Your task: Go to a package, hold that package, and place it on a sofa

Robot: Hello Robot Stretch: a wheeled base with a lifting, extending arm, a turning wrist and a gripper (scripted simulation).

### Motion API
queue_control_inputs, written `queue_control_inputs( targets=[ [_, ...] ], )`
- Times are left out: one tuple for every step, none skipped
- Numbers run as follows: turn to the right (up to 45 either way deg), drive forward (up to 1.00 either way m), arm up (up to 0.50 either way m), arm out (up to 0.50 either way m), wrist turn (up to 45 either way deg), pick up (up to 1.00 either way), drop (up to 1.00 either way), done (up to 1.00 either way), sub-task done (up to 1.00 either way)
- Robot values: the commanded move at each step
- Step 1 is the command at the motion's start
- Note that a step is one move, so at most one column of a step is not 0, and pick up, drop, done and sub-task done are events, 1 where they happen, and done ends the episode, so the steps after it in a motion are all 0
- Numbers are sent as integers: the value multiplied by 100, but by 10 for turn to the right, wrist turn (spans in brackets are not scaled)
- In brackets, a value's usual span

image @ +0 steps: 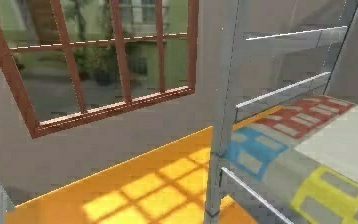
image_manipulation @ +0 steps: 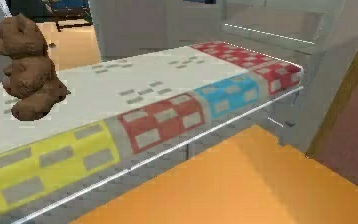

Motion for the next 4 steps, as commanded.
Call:
queue_control_inputs(
  targets=[
    [-330, 0, 0, 0, 0, 0, 0, 0, 0],
    [0, 75, 0, 0, 0, 0, 0, 0, 0],
    [450, 0, 0, 0, 0, 0, 0, 0, 0],
    [120, 0, 0, 0, 0, 0, 0, 0, 0]
  ],
)
